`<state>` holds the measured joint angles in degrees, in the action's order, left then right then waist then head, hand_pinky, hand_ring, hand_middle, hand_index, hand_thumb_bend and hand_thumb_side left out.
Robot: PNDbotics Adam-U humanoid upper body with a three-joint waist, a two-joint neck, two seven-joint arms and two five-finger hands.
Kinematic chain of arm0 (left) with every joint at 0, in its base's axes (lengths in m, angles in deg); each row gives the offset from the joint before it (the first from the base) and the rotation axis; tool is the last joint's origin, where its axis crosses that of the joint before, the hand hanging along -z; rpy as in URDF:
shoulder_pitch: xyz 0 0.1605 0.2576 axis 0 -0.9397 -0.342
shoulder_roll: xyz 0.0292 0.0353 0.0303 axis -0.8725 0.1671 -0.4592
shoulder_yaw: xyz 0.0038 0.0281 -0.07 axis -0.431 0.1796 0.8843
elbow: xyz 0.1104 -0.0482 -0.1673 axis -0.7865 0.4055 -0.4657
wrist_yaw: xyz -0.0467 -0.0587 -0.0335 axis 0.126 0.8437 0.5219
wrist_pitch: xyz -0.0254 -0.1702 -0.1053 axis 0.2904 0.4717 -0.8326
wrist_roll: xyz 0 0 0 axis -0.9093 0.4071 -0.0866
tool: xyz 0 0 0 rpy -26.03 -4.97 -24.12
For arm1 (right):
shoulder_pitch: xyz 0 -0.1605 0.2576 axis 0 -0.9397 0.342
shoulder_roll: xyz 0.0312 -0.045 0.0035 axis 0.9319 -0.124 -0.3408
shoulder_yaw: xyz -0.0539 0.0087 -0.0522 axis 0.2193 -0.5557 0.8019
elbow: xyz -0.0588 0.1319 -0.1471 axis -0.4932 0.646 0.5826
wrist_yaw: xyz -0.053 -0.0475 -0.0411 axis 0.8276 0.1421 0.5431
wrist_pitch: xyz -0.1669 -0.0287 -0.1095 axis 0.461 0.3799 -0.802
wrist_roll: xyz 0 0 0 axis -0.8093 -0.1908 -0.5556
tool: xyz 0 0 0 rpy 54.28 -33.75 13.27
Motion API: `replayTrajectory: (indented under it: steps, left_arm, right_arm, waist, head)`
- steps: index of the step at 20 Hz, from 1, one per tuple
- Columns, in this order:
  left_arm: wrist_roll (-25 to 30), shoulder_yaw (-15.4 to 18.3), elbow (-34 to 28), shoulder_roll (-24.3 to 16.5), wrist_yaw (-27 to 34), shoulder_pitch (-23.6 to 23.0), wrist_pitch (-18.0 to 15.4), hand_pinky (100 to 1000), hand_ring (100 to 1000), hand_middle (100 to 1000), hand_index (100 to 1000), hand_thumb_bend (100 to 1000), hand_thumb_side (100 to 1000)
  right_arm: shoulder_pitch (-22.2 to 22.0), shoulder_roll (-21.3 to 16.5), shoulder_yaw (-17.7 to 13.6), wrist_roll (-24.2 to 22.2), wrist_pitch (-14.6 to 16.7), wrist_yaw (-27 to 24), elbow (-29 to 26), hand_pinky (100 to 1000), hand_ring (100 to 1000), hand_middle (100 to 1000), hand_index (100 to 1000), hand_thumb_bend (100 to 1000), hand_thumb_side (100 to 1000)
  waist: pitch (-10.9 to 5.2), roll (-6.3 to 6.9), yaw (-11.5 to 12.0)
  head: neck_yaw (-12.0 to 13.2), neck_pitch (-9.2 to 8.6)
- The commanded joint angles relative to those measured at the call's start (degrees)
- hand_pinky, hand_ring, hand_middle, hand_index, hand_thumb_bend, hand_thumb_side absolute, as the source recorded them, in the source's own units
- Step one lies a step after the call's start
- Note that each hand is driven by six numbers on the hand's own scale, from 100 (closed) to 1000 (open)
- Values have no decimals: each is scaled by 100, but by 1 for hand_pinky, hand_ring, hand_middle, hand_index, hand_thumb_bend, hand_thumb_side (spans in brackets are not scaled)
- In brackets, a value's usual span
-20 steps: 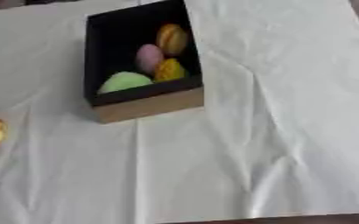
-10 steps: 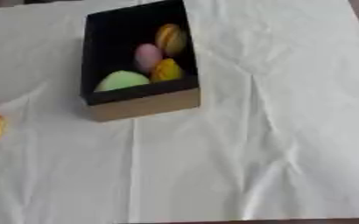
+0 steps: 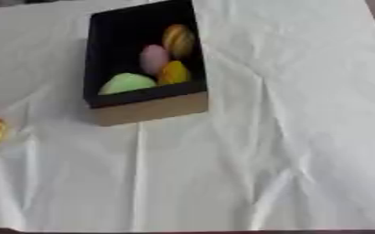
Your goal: Pick up objects on the table and place them in the box.
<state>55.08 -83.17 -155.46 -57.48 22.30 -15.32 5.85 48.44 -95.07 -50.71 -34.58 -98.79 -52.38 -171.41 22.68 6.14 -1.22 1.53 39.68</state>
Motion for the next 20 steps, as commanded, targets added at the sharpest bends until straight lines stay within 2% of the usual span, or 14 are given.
replayTrajectory:
  steps: [1, 3, 4, 7, 14, 17, 20]
  left_arm:
    - [-13, 127, -184, -152, -74, 2, 62, 676, 773, 714, 736, 257, 102]
    - [-4, 128, -204, -152, -83, -2, 76, 676, 773, 714, 736, 257, 102]
    - [-4, 135, -215, -151, -88, 4, 81, 655, 748, 691, 682, 183, 111]
    - [-91, 271, -509, -150, -147, 185, 64, 656, 747, 694, 672, 219, 106]
    - [116, 316, -1176, -251, 98, 281, 278, 629, 719, 669, 661, 207, 107]
    - [-26, 236, -1449, -206, 282, 518, 272, 610, 683, 645, 655, 175, 116]
    - [-254, 22, -1508, 4, 511, 893, 82, 600, 664, 633, 653, 156, 126]
  right_arm:
    - [42, -121, -68, 13, -2, 0, -63, 843, 834, 746, 858, 100, 623]
    - [42, -121, -68, 13, -2, -2, -63, 843, 834, 746, 858, 100, 623]
    - [43, -121, -69, 14, -1, -2, -63, 843, 833, 746, 858, 100, 616]
    - [22, -120, -71, 2, -10, -8, -63, 844, 833, 745, 858, 100, 618]
    - [-11, -121, -84, 5, -32, -11, -63, 843, 833, 745, 858, 100, 616]
    - [8, -116, -86, 5, -29, -20, -63, 843, 832, 744, 858, 100, 611]
    - [111, -68, -19, -72, -8, -54, -63, 843, 832, 744, 858, 100, 611]
  waist:
    - [-46, -110, 11]
    - [-46, -110, 12]
    - [-52, -110, 11]
    - [-135, -96, 21]
    - [-185, -59, 41]
    - [-227, -53, 28]
    - [-306, -55, -43]
  head:
    - [-7, -89]
    - [-7, -90]
    - [-7, -92]
    - [-51, -70]
    - [-130, -67]
    - [-195, -41]
    - [-205, 33]
